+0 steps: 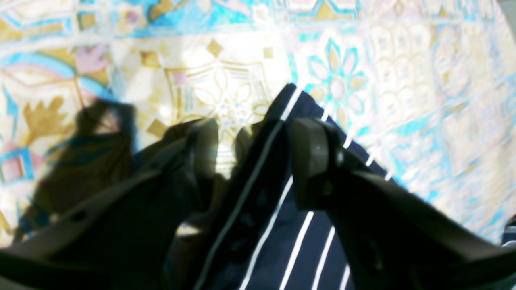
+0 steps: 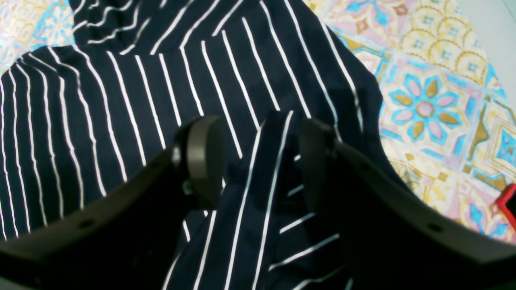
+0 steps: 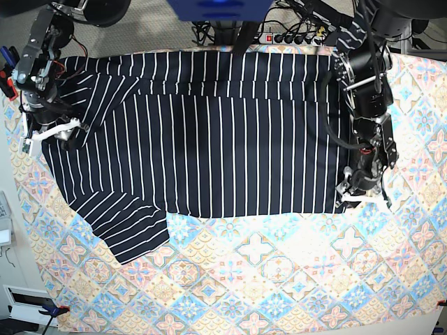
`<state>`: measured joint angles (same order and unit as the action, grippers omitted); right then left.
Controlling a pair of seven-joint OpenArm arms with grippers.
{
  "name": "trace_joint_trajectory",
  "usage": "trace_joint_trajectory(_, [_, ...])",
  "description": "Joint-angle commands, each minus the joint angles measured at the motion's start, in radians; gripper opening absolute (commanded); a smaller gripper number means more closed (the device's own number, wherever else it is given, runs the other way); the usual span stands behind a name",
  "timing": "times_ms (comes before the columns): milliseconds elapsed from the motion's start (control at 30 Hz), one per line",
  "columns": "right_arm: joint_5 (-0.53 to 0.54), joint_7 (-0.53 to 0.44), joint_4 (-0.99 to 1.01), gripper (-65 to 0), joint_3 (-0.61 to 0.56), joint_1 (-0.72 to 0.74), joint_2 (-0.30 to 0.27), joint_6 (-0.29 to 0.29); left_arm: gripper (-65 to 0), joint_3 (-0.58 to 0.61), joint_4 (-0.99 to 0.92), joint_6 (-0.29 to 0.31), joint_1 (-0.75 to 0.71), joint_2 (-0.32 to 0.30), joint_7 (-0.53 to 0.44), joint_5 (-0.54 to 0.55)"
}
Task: Fold the T-shirt properly
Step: 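Lower both grippers onto the shirt's side edges and grasp the fabric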
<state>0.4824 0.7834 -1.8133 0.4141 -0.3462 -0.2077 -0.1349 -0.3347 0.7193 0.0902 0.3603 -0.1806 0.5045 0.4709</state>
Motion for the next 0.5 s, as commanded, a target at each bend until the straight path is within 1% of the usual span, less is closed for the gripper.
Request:
trace_joint_trajectory(0, [0.008,-0.022,-0.018,-35.4,0.007,0.006,-0.016,-0.004,-35.9,0.038,-0.007,0.0,-0.007,0.033,0.113,0.009])
trace_joint_trajectory(133, [0.008,-0.022,-0.018,-35.4,0.009,0.006,-0.016,-0.004,-36.0,0.07,0.104,0.0,-0.068,0.057,0.118,0.05])
trace_joint_trajectory(233, [0.008,-0.022,-0.018,-35.4,0.009,0.006,-0.016,-0.004,-36.0,0.07,0.164,0.0,-0.091,0.079,0.159,0.056])
trace_joint_trajectory(300, [0.008,-0.022,-0.018,-35.4,0.007,0.016,-0.016,-0.004,-38.1,0.07,0.188,0.0,-0.1,0.08,0.176,0.056])
trace_joint_trajectory(333, [0.008,-0.022,-0.018,-35.4,0.006,0.032,-0.016,-0.004,-41.6,0.07,0.198,0.0,-0.105,0.08,0.178,0.056])
trace_joint_trajectory(400, [0.008,-0.022,-0.001,-35.6,0.01,0.065,-0.016,-0.004,-53.2,0.069,0.208,0.0,-0.109,0.079,0.179,0.056])
trace_joint_trajectory(433, [0.008,-0.022,0.02,-35.6,0.01,0.075,-0.016,-0.004,-61.2,0.065,0.211,0.0,-0.109,0.079,0.179,0.058])
trace_joint_trajectory(467, [0.008,-0.022,0.05,-35.6,0.01,0.082,-0.016,-0.004,-65.0,0.064,0.213,0.0,-0.109,0.077,0.181,0.058])
